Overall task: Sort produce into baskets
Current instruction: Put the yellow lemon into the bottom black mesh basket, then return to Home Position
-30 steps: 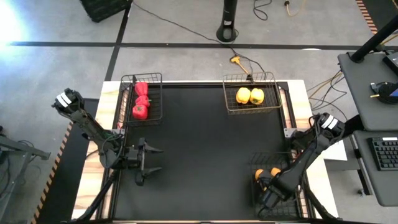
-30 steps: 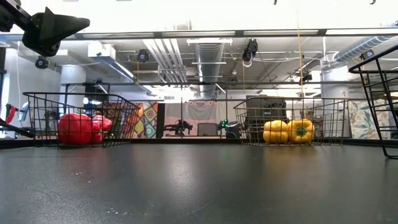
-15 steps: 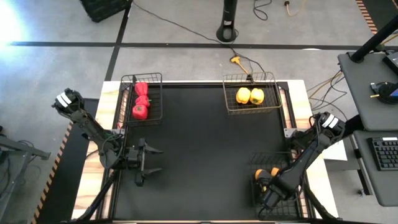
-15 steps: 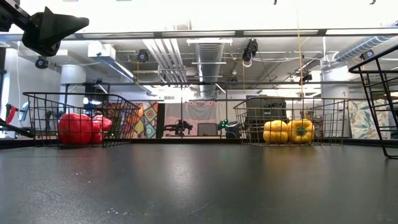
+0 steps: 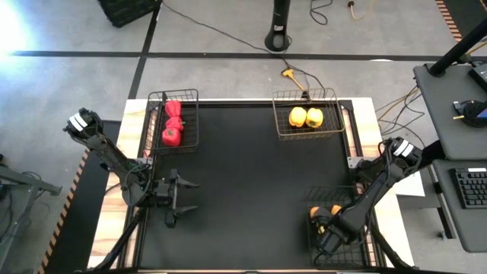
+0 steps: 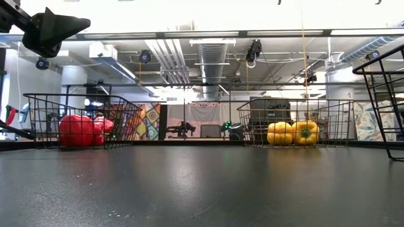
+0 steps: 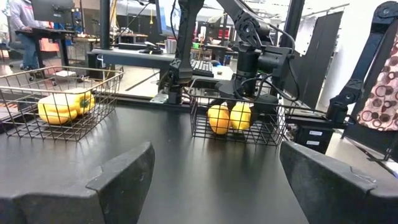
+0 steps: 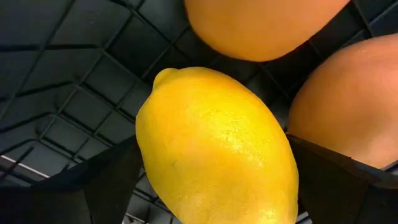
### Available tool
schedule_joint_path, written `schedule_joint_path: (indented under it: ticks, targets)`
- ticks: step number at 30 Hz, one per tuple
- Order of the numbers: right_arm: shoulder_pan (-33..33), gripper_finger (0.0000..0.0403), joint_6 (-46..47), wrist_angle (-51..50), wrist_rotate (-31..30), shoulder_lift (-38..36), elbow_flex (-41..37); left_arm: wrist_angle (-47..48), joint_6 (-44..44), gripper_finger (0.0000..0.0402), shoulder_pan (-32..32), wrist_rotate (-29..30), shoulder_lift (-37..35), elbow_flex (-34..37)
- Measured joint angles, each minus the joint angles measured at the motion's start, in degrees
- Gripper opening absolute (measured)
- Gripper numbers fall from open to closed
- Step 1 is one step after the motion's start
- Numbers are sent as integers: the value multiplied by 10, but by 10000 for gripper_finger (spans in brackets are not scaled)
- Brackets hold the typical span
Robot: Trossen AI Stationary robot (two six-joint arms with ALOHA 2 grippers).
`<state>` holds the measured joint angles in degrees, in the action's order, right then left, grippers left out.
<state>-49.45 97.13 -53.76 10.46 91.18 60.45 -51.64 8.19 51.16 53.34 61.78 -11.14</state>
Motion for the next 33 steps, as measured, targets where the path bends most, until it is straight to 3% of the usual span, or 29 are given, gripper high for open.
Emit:
schedule_joint_path:
  ticks: [7,22,29,33]
  targets:
    - [5,366,-27,4,0,0,1,0,0,330,0,0,0,0]
    - [5,397,38,-16,47,0,2,0,0,330,0,0,0,0]
    - [10,398,23,-26,52,-10,44,0,0,330,0,1,0,0]
    - [12,398,34,-96,50,-24,84,-2,1,330,0,1,0,0]
